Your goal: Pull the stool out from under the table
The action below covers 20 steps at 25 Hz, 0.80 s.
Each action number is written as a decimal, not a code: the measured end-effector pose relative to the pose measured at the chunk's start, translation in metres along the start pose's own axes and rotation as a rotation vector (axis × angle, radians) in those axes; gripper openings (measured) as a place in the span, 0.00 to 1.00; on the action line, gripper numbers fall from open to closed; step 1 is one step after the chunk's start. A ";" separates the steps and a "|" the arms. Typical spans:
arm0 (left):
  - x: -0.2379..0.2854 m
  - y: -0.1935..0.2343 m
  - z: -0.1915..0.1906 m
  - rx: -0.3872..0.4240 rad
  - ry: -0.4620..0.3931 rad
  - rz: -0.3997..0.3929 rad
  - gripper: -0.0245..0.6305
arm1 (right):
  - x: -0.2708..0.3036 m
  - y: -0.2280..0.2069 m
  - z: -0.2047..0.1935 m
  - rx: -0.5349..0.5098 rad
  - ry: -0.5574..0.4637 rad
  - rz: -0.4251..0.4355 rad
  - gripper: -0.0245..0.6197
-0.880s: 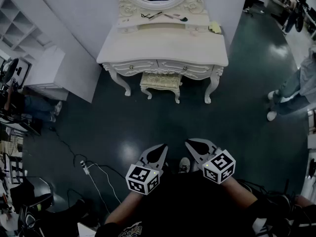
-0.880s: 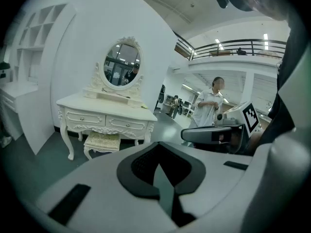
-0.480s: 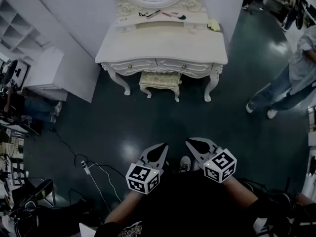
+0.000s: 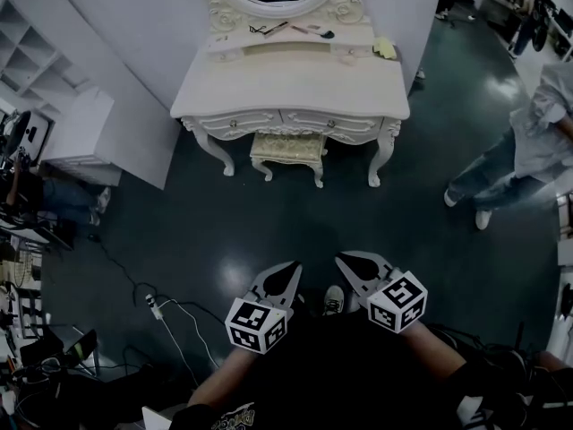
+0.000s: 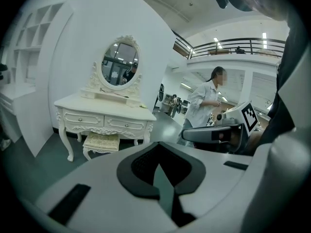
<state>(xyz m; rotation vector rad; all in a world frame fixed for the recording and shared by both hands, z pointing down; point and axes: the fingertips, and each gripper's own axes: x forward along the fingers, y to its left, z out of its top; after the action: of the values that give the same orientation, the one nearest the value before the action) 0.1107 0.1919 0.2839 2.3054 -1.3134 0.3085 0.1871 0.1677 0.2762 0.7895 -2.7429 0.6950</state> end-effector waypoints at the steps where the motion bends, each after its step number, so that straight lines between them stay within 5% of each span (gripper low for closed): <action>1: 0.000 0.001 0.000 -0.001 -0.002 0.003 0.05 | 0.000 -0.002 0.001 -0.009 -0.002 -0.006 0.08; 20: -0.011 0.025 0.018 0.015 -0.021 0.107 0.05 | -0.007 -0.026 0.019 0.003 -0.064 -0.043 0.08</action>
<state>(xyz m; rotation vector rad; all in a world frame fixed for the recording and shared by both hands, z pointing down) 0.0830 0.1804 0.2713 2.2608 -1.4523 0.3300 0.2059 0.1422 0.2672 0.8830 -2.7728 0.6774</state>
